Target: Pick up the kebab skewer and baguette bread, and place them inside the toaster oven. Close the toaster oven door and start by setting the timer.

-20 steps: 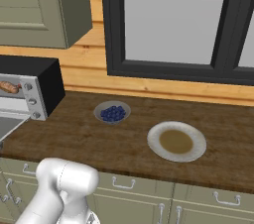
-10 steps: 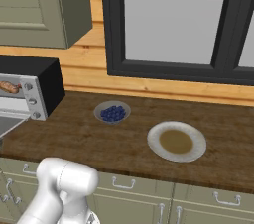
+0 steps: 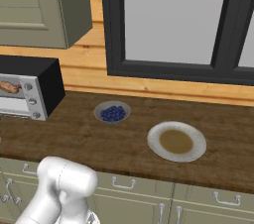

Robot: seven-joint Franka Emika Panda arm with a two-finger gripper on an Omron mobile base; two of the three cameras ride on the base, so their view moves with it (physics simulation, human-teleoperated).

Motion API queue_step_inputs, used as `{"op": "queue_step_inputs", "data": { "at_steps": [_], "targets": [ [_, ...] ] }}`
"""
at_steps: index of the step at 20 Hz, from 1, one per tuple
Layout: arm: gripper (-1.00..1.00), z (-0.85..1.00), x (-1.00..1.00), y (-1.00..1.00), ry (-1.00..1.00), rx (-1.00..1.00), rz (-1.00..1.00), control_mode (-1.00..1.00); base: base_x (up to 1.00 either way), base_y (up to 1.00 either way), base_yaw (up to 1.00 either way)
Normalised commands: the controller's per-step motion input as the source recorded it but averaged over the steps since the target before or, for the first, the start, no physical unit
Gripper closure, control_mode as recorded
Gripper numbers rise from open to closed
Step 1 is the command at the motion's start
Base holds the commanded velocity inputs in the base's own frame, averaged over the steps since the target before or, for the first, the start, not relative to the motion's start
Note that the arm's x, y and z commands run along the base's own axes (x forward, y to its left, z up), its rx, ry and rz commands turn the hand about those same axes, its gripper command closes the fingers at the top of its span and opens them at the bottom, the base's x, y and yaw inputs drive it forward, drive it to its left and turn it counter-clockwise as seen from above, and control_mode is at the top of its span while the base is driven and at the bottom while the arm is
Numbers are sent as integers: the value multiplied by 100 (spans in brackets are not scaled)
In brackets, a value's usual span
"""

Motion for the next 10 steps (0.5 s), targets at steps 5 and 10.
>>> {"op": "queue_step_inputs", "data": {
  "at_steps": [5,10],
  "targets": [
    [-100,87,100,-61,-3,32,-8,-100,0,0,0],
    [-100,74,100,-55,0,31,-7,-100,0,0,0]
  ]
}}
